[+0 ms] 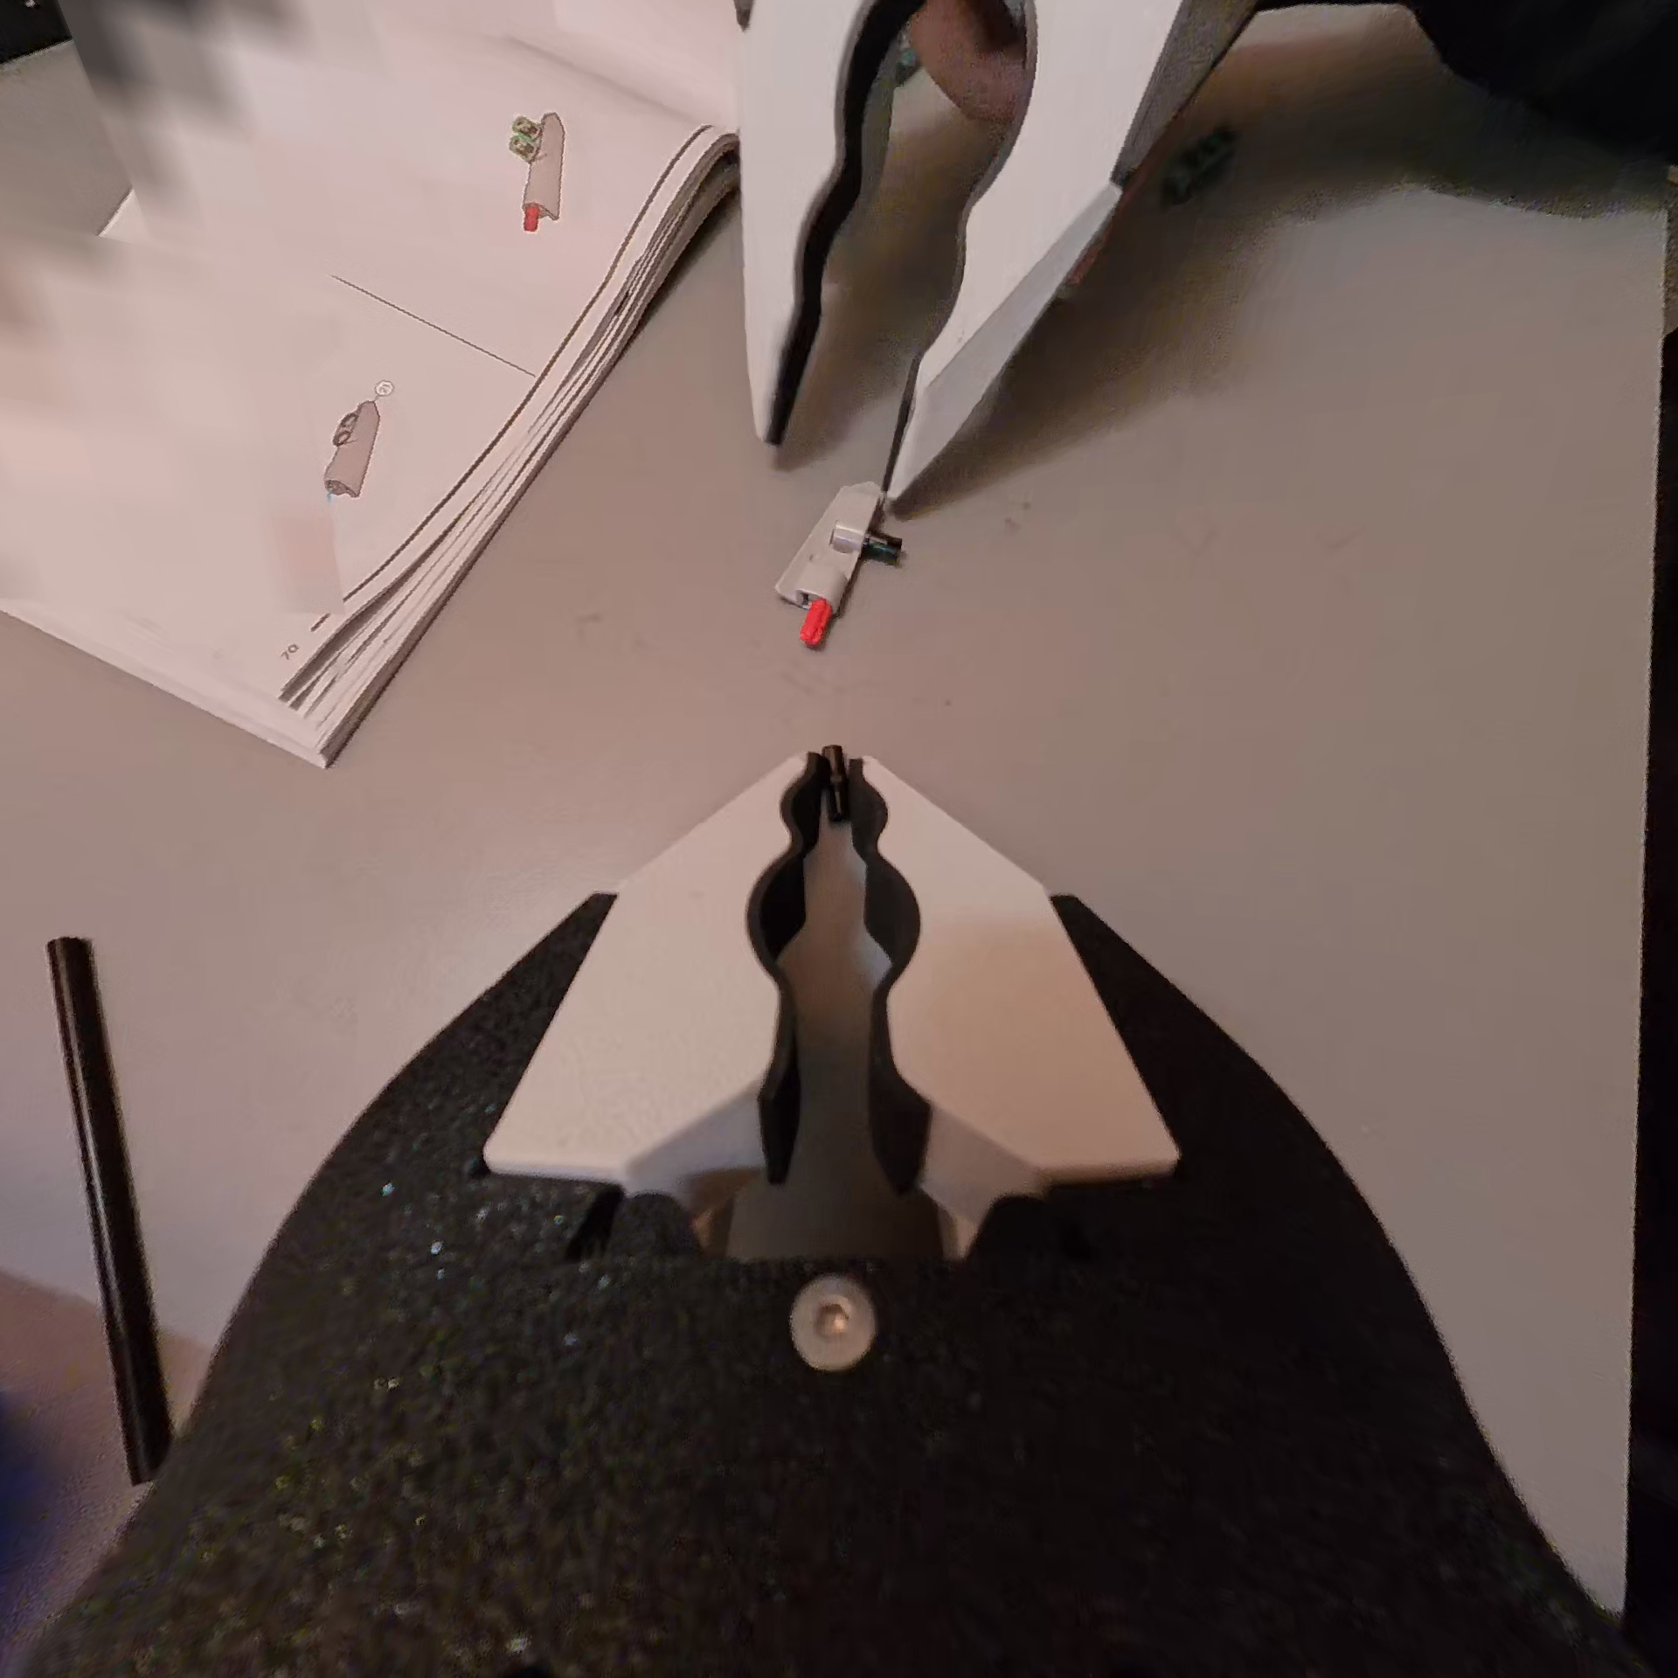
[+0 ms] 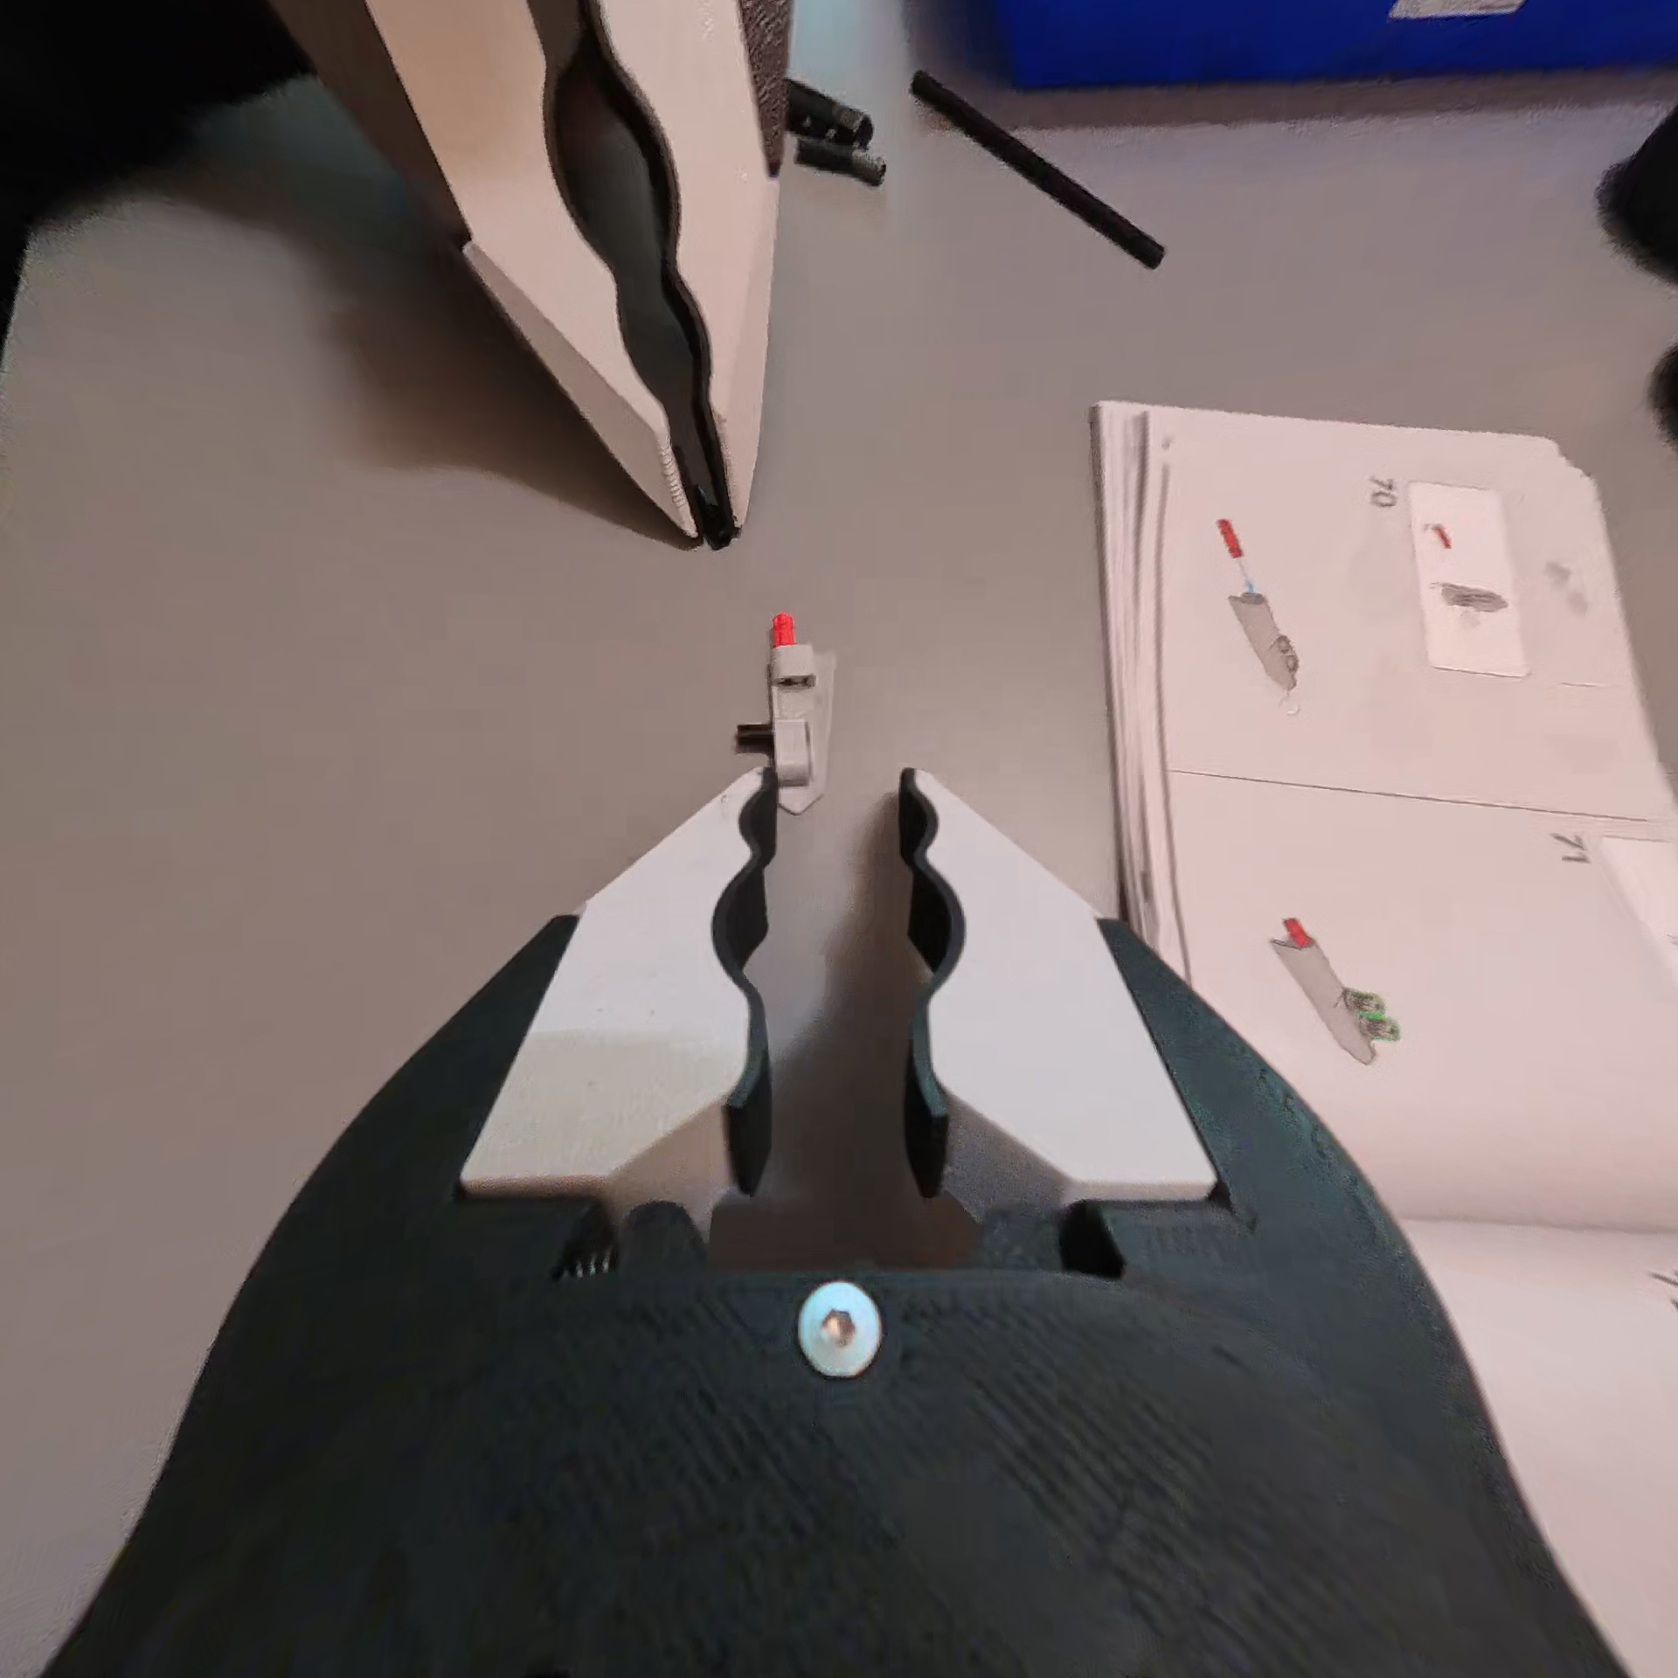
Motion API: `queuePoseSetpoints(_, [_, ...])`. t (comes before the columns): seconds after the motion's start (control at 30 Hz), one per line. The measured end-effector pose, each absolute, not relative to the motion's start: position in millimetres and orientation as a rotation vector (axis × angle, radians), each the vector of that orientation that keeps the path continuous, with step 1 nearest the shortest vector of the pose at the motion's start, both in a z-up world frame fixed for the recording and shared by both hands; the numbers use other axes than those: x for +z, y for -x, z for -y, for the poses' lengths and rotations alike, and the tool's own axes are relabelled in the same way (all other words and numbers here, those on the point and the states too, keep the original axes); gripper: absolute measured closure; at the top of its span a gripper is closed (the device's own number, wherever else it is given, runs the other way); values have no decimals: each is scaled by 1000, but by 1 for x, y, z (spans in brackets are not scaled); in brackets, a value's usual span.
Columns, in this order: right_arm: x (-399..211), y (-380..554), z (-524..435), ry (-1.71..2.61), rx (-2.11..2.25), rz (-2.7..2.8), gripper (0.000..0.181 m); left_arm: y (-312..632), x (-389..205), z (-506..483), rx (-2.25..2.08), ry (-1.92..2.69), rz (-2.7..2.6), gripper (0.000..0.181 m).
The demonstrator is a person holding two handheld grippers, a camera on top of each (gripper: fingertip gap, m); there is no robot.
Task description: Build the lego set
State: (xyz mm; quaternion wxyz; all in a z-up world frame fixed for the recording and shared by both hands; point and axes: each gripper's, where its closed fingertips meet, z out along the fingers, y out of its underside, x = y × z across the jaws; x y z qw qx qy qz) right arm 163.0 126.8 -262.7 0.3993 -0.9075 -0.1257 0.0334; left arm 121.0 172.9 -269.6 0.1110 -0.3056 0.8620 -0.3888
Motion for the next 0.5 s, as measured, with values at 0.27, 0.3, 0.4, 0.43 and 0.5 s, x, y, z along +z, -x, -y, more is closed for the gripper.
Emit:
queuePoseSetpoints(0.27, [-266, -133, -131, 2322, 227, 106, 168, -120, -270, -173, -1143, 891, -2535, 179])
queuePoseSetpoints(0.3, [-265, -128, -131, 2317, 240, 72, 162, -120, -270, -173, -1142, 890, -2535, 179])
queuePoseSetpoints(0.4, [-264, -118, -129, 2319, 226, 67, 152, -120, -270, -172, -1141, 887, -2534, 179])
queuePoseSetpoints(0.43, [-264, -113, -127, 2319, 225, 111, 155, -120, -270, -173, -1140, 887, -2534, 179])
queuePoseSetpoints(0.5, [-261, -116, -125, 2307, 141, 246, 163, -120, -270, -172, -1140, 886, -2533, 179])
